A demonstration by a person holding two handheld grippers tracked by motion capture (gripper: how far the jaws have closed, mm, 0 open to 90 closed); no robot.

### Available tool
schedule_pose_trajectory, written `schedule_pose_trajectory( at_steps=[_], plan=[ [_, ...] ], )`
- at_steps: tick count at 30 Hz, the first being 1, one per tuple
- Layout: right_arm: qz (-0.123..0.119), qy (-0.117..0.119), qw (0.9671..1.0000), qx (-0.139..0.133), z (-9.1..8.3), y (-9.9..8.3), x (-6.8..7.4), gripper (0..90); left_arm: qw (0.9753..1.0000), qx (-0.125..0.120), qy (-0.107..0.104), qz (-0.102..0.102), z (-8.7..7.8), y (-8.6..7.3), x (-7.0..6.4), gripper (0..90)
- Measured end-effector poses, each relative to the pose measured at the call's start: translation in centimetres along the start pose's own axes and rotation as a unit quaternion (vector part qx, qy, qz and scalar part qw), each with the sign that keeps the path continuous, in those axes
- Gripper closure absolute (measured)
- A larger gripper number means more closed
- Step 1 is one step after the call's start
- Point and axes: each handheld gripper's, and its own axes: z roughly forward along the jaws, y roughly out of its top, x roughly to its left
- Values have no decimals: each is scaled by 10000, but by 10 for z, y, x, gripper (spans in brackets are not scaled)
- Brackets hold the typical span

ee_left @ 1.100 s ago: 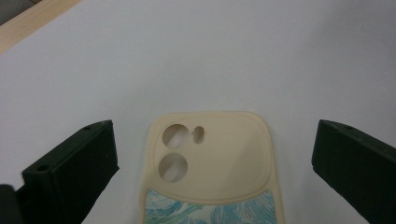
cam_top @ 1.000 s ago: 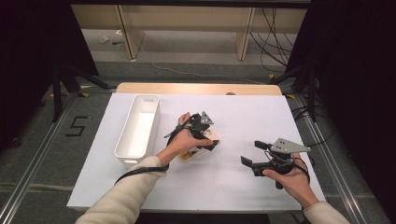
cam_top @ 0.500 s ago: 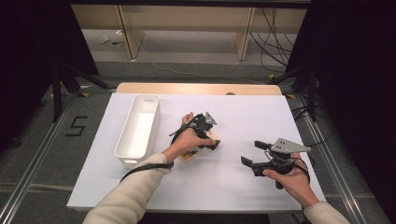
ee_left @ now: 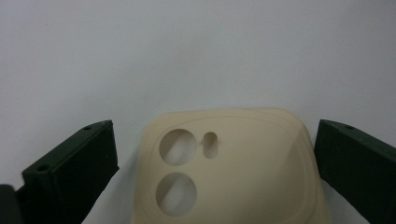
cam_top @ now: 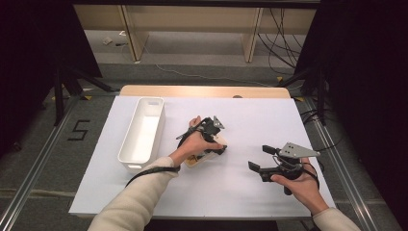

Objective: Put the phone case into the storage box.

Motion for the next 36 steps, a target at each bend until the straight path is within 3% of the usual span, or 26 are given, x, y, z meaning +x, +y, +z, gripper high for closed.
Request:
schedule_pose_trajectory(
  at_steps=[36],
  plan=[
    [-15, 11, 10000, 19, 0, 0, 0, 147, 9994, 192, -255, -93, 6, 3, 8, 0]
  ],
)
